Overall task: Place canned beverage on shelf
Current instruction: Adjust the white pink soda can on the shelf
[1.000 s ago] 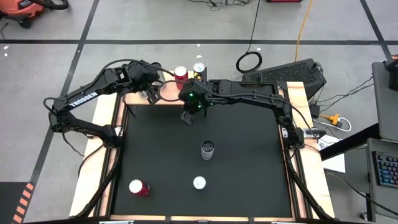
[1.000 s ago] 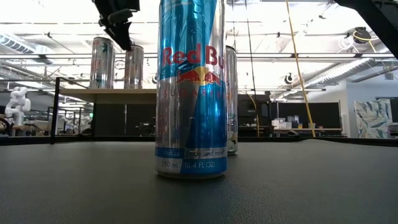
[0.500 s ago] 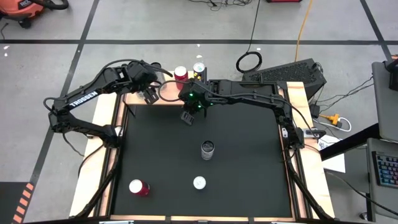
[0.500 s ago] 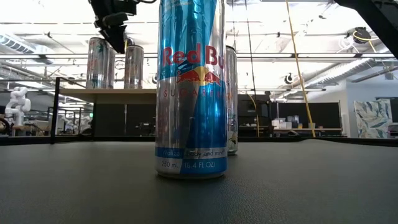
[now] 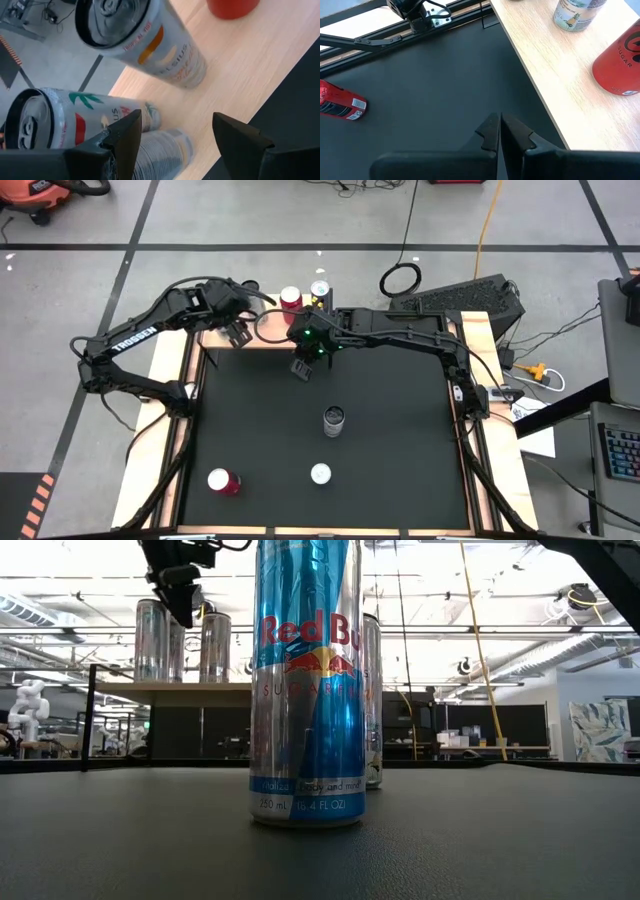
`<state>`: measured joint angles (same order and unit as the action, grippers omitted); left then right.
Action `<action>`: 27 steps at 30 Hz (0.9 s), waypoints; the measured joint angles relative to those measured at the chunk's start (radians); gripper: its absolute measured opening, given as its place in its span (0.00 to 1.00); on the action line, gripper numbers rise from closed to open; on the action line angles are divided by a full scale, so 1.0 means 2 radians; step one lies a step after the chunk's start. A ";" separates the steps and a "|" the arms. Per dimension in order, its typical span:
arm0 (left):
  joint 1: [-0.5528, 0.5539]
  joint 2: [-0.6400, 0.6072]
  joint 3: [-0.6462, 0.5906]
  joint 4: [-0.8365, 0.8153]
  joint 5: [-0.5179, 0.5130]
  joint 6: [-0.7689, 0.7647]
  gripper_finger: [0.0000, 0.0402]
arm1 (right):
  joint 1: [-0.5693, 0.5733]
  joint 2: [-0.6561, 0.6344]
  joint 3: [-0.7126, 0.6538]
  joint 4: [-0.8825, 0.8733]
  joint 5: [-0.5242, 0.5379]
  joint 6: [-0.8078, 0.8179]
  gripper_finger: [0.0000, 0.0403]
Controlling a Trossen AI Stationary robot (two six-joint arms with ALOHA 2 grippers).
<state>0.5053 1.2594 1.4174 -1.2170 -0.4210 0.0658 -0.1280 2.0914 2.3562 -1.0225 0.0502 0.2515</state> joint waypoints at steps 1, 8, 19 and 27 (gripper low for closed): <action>0.000 0.000 0.000 0.003 0.000 0.000 0.60 | 0.000 0.000 0.000 0.000 0.000 0.002 0.00; -0.006 0.000 0.000 0.042 0.000 0.013 0.60 | 0.000 0.000 0.000 0.000 0.000 0.005 0.00; -0.025 -0.012 0.026 0.005 0.018 0.022 0.60 | 0.000 0.000 0.000 0.000 0.000 0.004 0.00; -0.042 -0.063 0.073 -0.100 0.004 -0.005 0.60 | 0.000 0.000 0.000 -0.001 0.000 0.004 0.00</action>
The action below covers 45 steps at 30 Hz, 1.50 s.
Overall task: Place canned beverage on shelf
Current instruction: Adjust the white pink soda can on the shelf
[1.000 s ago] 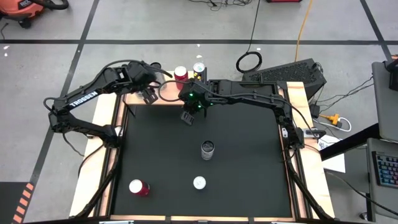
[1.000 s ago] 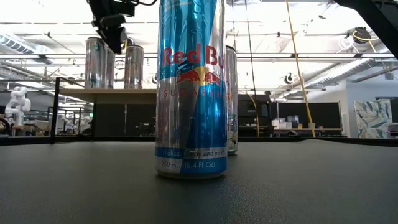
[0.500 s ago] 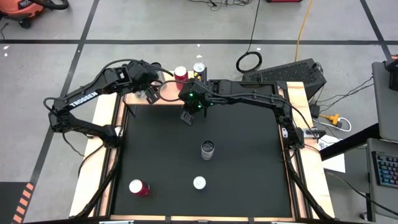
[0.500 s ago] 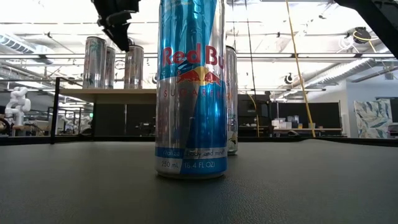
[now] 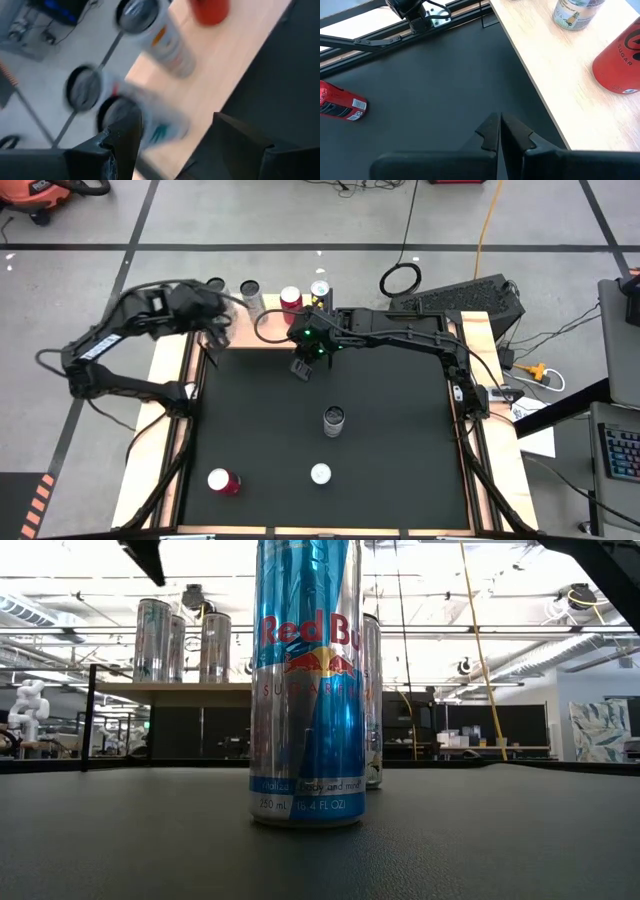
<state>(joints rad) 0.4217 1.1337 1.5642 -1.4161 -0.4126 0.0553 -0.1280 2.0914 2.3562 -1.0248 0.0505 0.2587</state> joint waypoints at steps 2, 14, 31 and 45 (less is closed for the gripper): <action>0.000 -0.011 0.000 -0.018 -0.019 -0.010 0.60 | 0.000 0.000 0.000 0.000 0.000 0.005 0.00; 0.011 -0.035 -0.003 -0.075 -0.055 -0.012 0.60 | 0.000 0.000 0.000 0.001 0.000 0.008 0.00; 0.022 0.008 -0.008 -0.056 -0.076 0.031 0.60 | 0.000 0.000 0.000 0.001 0.000 0.005 0.00; 0.022 0.032 -0.008 -0.056 -0.068 0.041 0.60 | 0.000 0.000 0.000 -0.001 0.000 0.005 0.00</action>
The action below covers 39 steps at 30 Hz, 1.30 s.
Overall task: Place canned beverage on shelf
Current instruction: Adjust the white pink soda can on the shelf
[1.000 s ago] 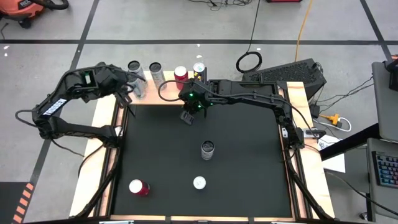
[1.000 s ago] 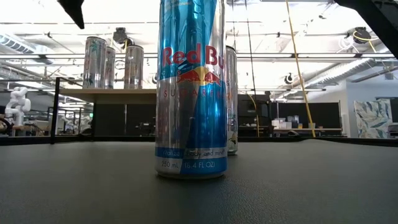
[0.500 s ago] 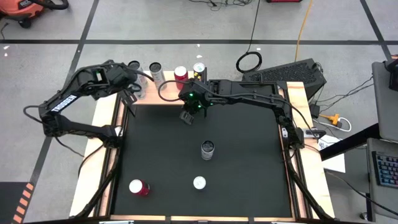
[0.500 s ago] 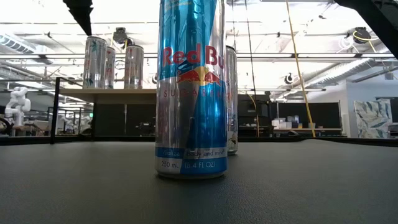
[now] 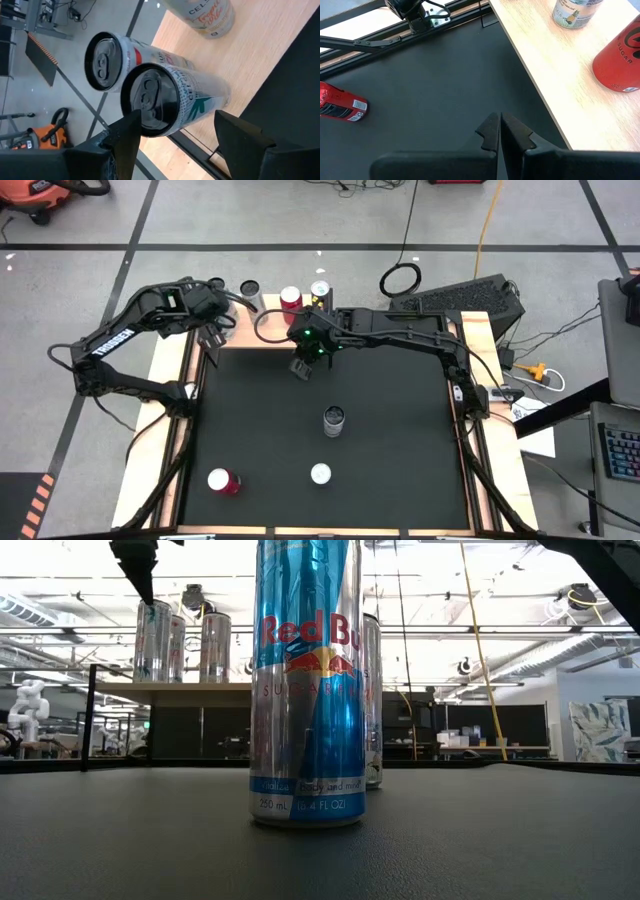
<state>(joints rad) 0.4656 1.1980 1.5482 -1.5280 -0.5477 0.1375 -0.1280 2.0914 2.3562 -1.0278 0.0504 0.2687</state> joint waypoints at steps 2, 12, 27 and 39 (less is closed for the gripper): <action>0.000 0.000 0.000 0.000 0.012 0.000 0.60 | 0.000 0.000 0.000 -0.002 0.000 0.000 0.00; 0.000 0.000 0.000 0.000 0.023 -0.001 0.60 | 0.000 0.000 0.000 -0.002 0.000 0.000 0.00; 0.000 -0.023 0.048 -0.019 0.017 -0.013 0.49 | 0.000 0.000 0.000 -0.002 0.000 -0.010 0.00; 0.040 -0.030 0.048 -0.021 -0.038 -0.045 0.32 | 0.000 0.003 0.000 -0.002 0.000 -0.010 0.00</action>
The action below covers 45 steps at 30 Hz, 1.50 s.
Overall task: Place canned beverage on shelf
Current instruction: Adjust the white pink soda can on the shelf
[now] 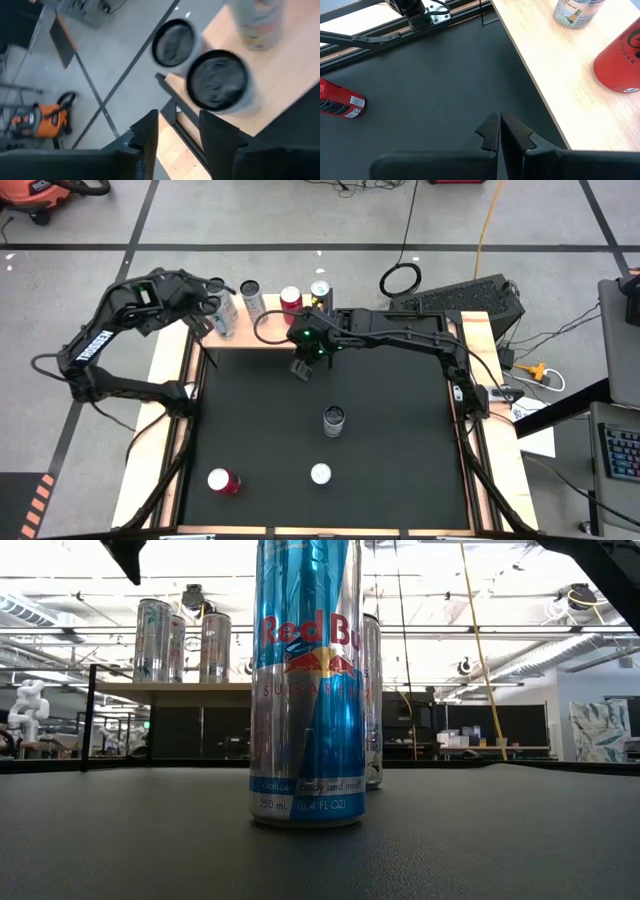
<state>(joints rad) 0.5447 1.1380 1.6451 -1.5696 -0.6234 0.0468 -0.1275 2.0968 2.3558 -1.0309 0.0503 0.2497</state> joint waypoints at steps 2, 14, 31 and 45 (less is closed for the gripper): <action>0.015 0.000 0.000 0.000 0.000 -0.007 0.28 | 0.002 0.000 0.000 0.000 0.000 0.000 0.00; 0.089 0.013 0.000 -0.001 0.056 -0.026 0.02 | 0.009 0.000 0.000 -0.005 0.000 -0.004 0.00; 0.128 0.066 0.000 -0.001 0.098 -0.043 0.02 | 0.010 0.000 0.000 -0.023 0.000 -0.004 0.00; 0.127 0.081 0.000 -0.001 0.147 -0.045 0.02 | 0.010 0.000 0.000 -0.031 0.000 -0.001 0.00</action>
<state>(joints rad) 0.7990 1.2999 1.6444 -1.5715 -0.3298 -0.0429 -0.1081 2.0968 2.3558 -1.0939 0.0502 0.2485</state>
